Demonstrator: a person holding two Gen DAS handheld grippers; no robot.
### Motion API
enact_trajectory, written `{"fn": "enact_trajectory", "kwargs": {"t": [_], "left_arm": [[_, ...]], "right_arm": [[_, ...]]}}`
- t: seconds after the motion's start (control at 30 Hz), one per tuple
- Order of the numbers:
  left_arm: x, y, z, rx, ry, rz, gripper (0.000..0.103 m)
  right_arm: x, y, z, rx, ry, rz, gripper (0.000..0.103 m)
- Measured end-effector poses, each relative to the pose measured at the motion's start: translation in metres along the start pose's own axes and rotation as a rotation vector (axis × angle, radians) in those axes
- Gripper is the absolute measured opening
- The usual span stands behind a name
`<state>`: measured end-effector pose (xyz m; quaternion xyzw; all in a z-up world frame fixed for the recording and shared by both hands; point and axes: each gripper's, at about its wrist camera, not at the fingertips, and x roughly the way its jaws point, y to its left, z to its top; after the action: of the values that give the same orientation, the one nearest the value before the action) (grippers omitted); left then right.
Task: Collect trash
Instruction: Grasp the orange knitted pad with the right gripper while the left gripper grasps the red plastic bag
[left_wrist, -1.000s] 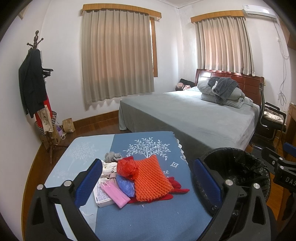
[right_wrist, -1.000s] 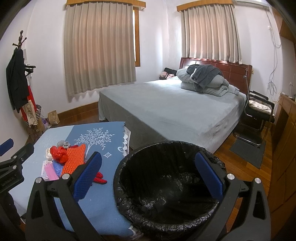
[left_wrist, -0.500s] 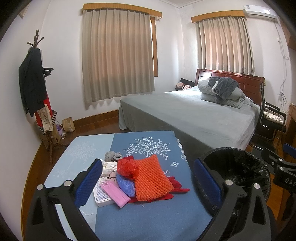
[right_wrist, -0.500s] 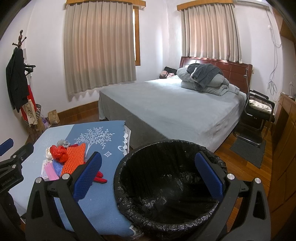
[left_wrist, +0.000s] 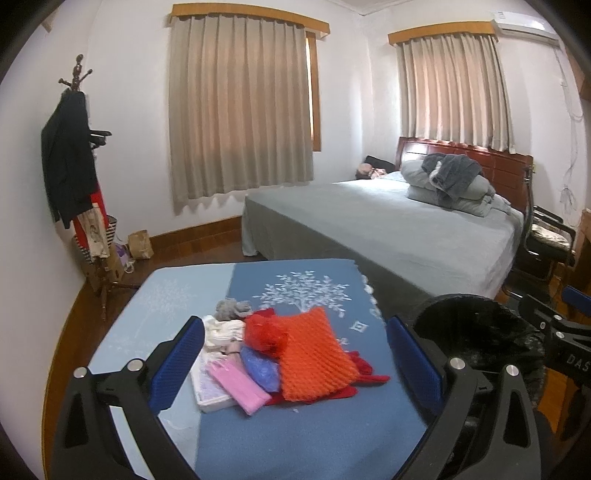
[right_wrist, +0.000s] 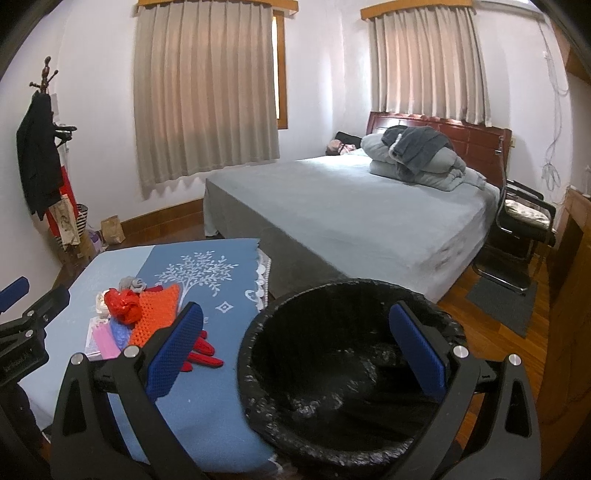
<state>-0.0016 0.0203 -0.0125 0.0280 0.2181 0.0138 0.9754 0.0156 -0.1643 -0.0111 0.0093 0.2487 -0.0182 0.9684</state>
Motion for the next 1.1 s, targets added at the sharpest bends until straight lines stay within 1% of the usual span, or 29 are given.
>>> {"fn": "enact_trajectory", "kwargs": {"t": [0.17, 0.33, 0.43, 0.53, 0.6, 0.63, 0.67, 0.73, 0.8, 0.87, 0.9, 0.93, 1.0, 1.03, 1.1], "left_arm": [[0.019, 0.027, -0.007, -0.023, 0.006, 0.070, 0.097], [0.037, 0.057, -0.016, -0.042, 0.026, 0.141, 0.097], [0.046, 0.068, -0.020, -0.044, 0.035, 0.169, 0.097], [0.054, 0.077, -0.025, -0.050, 0.049, 0.179, 0.097], [0.056, 0.083, -0.029, -0.057, 0.051, 0.180, 0.097], [0.059, 0.085, -0.030, -0.059, 0.053, 0.180, 0.097], [0.061, 0.087, -0.031, -0.062, 0.057, 0.182, 0.097], [0.064, 0.092, -0.032, -0.066, 0.063, 0.184, 0.097], [0.067, 0.095, -0.034, -0.071, 0.067, 0.184, 0.097], [0.071, 0.097, -0.036, -0.076, 0.072, 0.179, 0.097], [0.072, 0.098, -0.037, -0.076, 0.075, 0.178, 0.097], [0.074, 0.098, -0.037, -0.076, 0.078, 0.177, 0.097], [0.077, 0.100, -0.038, -0.080, 0.085, 0.170, 0.097], [0.080, 0.101, -0.037, -0.083, 0.087, 0.166, 0.097], [0.084, 0.099, -0.037, -0.082, 0.090, 0.157, 0.097]], "right_arm": [[0.021, 0.023, 0.000, -0.019, 0.016, 0.056, 0.098], [0.051, 0.055, 0.000, -0.031, 0.051, 0.142, 0.098], [0.068, 0.072, -0.002, -0.042, 0.074, 0.189, 0.098], [0.087, 0.088, -0.002, -0.069, 0.099, 0.213, 0.096], [0.100, 0.101, -0.006, -0.100, 0.127, 0.232, 0.086], [0.106, 0.104, -0.007, -0.107, 0.140, 0.243, 0.083], [0.112, 0.109, -0.009, -0.113, 0.153, 0.257, 0.080], [0.124, 0.114, -0.014, -0.123, 0.172, 0.257, 0.079], [0.135, 0.120, -0.018, -0.133, 0.191, 0.265, 0.072], [0.145, 0.125, -0.023, -0.143, 0.220, 0.272, 0.068], [0.151, 0.127, -0.025, -0.146, 0.234, 0.277, 0.063], [0.154, 0.128, -0.027, -0.147, 0.247, 0.288, 0.060], [0.161, 0.131, -0.030, -0.151, 0.276, 0.317, 0.047], [0.164, 0.132, -0.032, -0.151, 0.294, 0.336, 0.043], [0.168, 0.133, -0.035, -0.141, 0.326, 0.396, 0.020]]}}
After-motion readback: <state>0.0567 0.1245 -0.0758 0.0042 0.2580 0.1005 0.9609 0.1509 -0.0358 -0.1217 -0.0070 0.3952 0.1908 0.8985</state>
